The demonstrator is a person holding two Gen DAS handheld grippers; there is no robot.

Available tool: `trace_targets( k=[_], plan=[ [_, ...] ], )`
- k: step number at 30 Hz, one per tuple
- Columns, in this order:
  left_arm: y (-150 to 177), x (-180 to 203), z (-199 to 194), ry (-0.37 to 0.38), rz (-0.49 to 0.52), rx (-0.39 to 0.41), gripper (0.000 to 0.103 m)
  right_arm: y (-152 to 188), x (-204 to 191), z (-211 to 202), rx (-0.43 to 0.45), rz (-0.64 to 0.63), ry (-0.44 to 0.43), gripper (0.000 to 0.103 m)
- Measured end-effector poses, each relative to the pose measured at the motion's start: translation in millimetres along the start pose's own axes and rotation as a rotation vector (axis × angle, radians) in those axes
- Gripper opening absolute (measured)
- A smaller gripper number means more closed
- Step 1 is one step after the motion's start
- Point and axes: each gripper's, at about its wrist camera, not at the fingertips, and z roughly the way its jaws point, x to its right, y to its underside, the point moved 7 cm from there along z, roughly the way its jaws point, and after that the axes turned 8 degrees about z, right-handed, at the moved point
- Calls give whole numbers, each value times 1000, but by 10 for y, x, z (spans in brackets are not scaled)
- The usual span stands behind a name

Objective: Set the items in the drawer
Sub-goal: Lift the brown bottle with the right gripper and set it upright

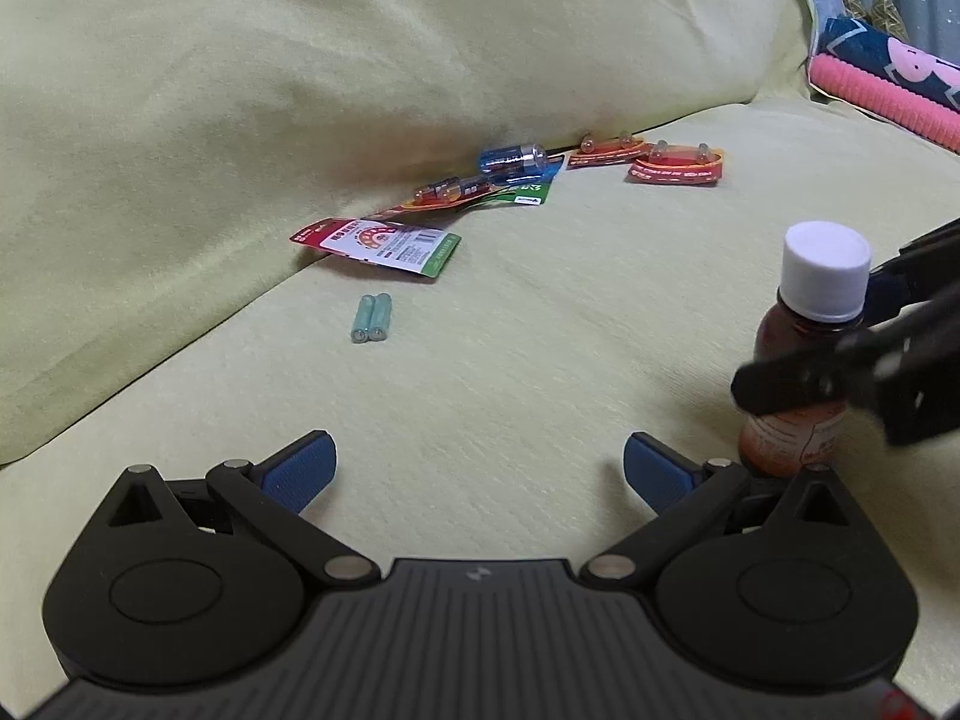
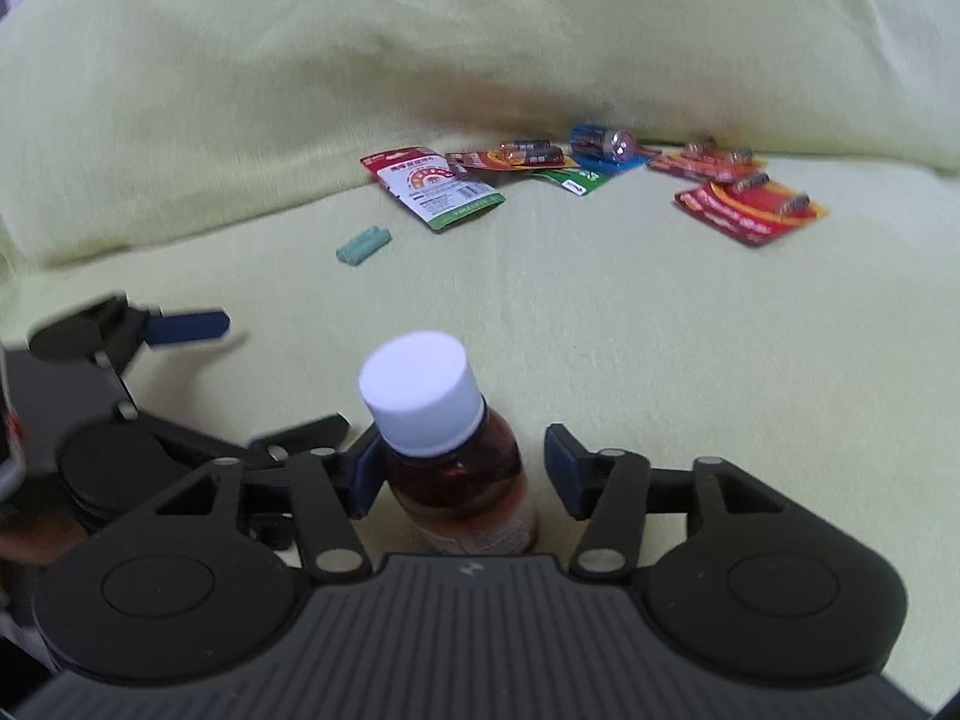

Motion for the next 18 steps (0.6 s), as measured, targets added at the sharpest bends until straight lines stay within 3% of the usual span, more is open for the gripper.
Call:
trace_targets(
  k=[13, 18],
  plan=[
    [30, 28, 19, 5, 16, -5, 103, 158, 12, 39, 62, -91, 11, 52],
    [45, 64, 31, 12, 31, -8, 103, 135, -8, 49, 64, -90, 0, 45]
  ],
)
